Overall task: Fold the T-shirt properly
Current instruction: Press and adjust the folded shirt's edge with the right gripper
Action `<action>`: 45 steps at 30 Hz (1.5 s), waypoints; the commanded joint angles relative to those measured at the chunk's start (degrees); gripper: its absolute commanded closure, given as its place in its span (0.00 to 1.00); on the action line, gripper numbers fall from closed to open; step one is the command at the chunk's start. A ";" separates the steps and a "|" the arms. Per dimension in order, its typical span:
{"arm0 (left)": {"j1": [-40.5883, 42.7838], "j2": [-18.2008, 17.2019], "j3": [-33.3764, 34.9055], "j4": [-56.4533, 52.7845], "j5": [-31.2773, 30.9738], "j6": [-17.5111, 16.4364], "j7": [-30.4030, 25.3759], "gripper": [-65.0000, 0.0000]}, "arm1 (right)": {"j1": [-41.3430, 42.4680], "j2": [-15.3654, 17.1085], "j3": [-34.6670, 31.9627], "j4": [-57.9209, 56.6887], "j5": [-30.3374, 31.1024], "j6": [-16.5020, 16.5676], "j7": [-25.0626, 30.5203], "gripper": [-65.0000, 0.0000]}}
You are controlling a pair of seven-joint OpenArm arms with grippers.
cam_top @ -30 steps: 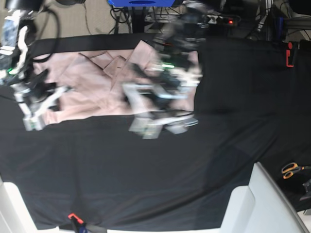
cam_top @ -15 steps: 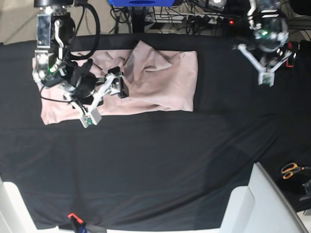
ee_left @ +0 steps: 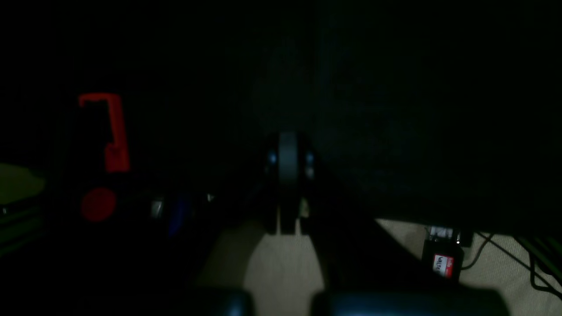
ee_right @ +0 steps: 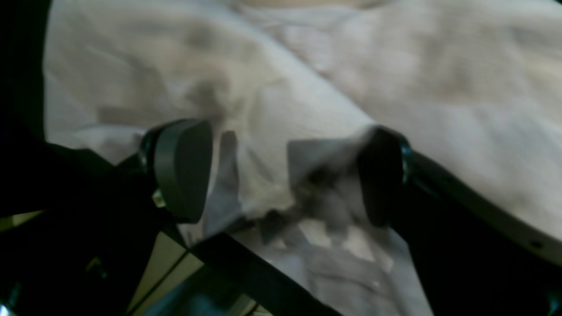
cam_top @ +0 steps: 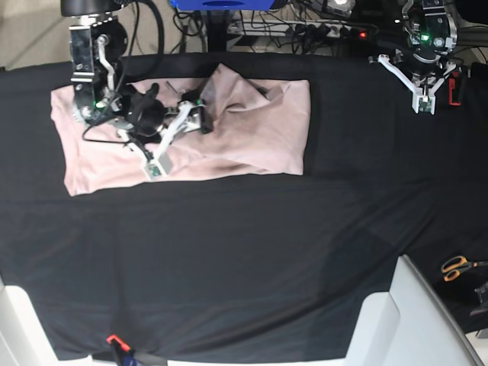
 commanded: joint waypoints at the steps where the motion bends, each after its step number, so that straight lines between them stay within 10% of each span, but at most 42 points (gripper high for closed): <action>1: 0.31 -0.64 -0.32 0.91 0.17 0.22 -0.81 1.00 | 0.81 0.09 0.14 0.50 0.73 0.40 1.00 0.28; 13: 0.22 -0.64 -0.32 0.82 -0.10 0.22 -0.81 1.00 | 2.57 0.09 0.14 0.85 0.73 0.40 -1.02 0.99; 37: -1.71 -0.64 -0.23 -3.75 0.17 0.22 -0.81 1.00 | 8.02 0.61 0.14 0.41 0.47 -3.20 -7.70 0.98; 45: -1.71 -0.64 -0.23 -3.66 0.17 0.22 -0.81 1.00 | 6.53 0.61 0.32 5.68 0.47 -10.67 -7.61 0.50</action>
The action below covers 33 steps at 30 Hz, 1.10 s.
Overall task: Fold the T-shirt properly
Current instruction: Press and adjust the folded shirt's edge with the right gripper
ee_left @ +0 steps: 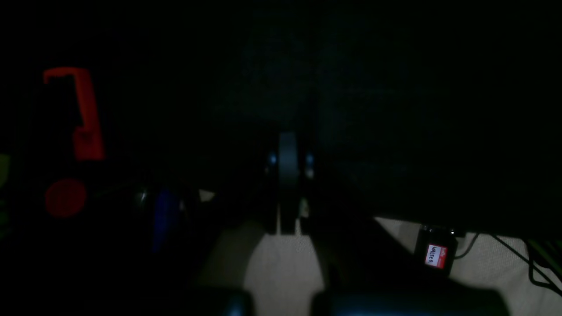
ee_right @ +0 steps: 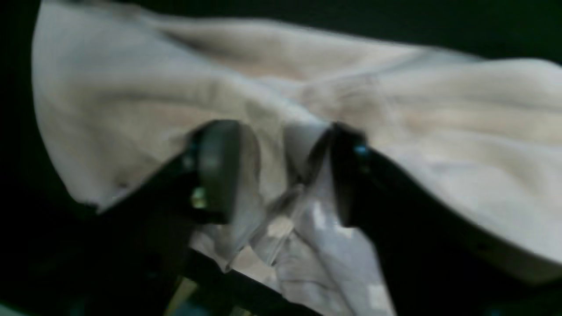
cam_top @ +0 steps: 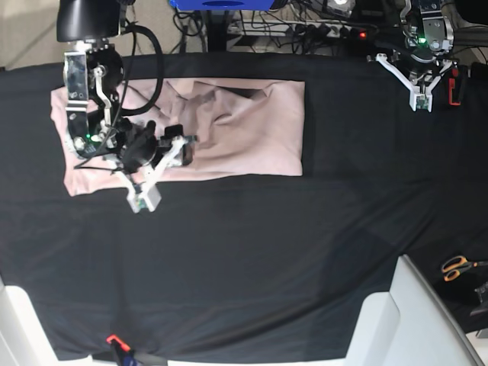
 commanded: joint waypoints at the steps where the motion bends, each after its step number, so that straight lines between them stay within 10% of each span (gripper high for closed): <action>1: 0.21 -0.68 -0.30 1.04 0.06 0.07 -0.76 1.00 | -0.78 0.13 0.19 3.36 0.82 -0.36 1.04 0.48; 12: 0.12 -1.03 -0.74 1.12 0.06 0.07 -0.85 1.00 | -21.27 -3.56 -0.16 17.25 1.61 -2.47 2.45 0.48; 33: -1.02 -1.82 -0.56 0.60 0.15 0.07 -0.85 1.00 | -16.34 -3.12 -0.25 2.74 8.03 -2.47 6.14 0.49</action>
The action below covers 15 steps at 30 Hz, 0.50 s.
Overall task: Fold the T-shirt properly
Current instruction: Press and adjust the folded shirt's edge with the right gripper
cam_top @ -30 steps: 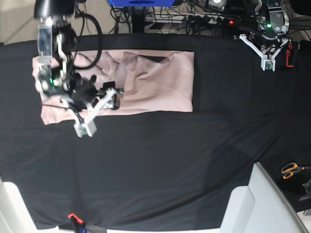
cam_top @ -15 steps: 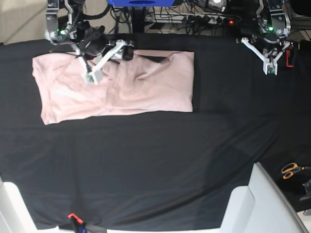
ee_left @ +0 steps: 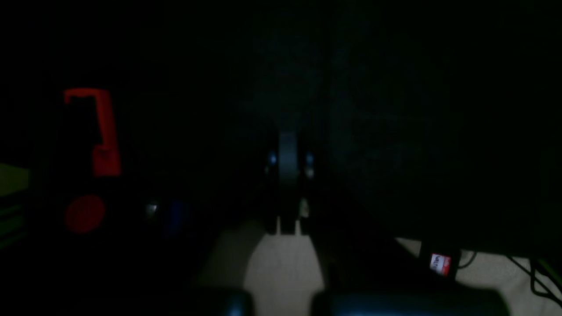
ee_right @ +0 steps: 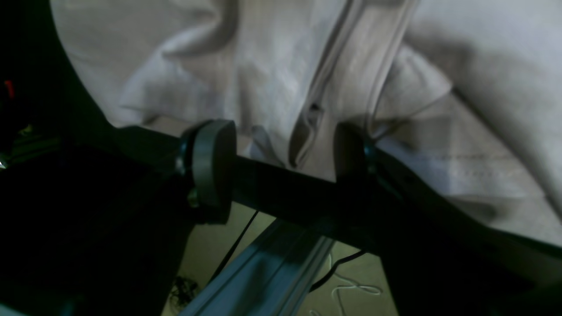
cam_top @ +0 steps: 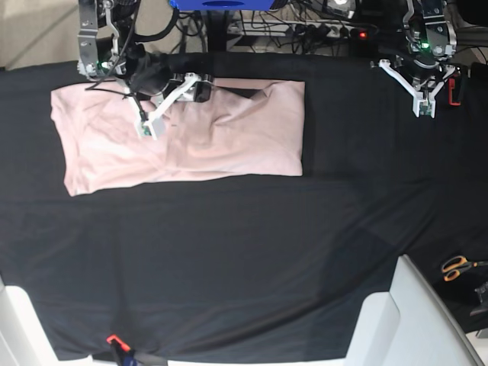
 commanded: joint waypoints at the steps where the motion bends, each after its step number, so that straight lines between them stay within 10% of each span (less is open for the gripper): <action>1: 0.20 -0.84 -0.45 0.75 0.08 0.24 -0.72 1.00 | 0.79 -0.21 -0.06 0.38 0.90 0.54 0.50 0.49; 4: 0.20 -0.84 -0.45 0.75 0.08 0.24 -0.72 1.00 | 0.97 -0.13 -0.06 -0.32 0.90 0.54 0.42 0.53; 10: 0.20 -0.84 -0.45 0.75 0.08 0.24 -0.72 1.00 | 0.97 -0.13 -0.06 -0.24 0.99 0.54 0.24 0.99; 15: 0.20 -0.84 -0.45 0.75 0.08 0.24 -0.72 1.00 | 0.71 -0.13 -0.06 2.58 0.99 0.10 -2.75 1.00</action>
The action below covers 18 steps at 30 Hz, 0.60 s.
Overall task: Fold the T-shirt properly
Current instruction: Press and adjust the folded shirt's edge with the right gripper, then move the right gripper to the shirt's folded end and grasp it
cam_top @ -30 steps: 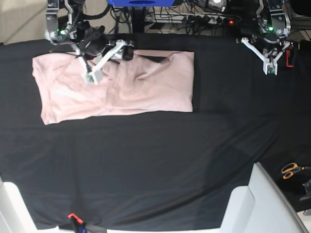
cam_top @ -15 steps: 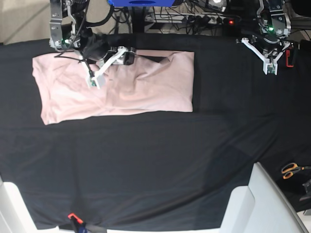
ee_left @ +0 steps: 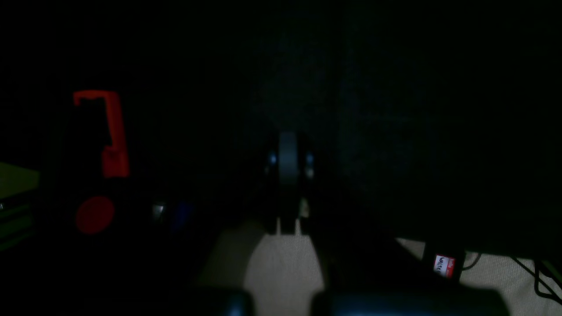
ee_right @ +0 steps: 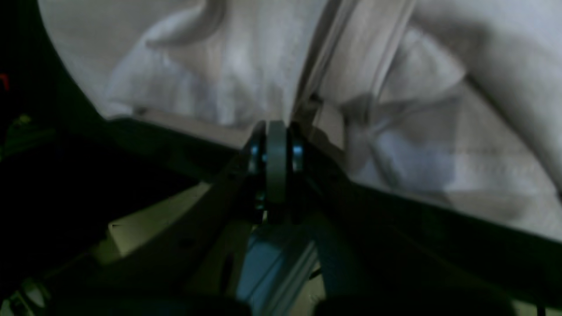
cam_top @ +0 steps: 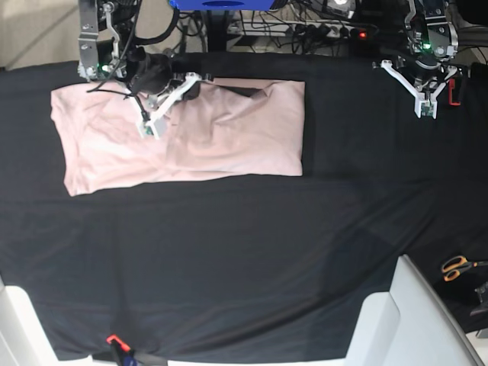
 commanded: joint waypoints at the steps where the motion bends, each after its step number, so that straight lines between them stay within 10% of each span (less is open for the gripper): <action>1: 0.25 -0.73 -0.34 0.75 0.08 0.09 -0.72 1.00 | 0.09 -0.13 -0.06 2.96 1.27 0.41 0.29 1.00; 18: 0.25 -0.73 -0.08 0.75 0.08 0.09 -0.72 1.00 | -1.23 1.81 0.03 9.55 0.83 -5.92 -3.85 1.00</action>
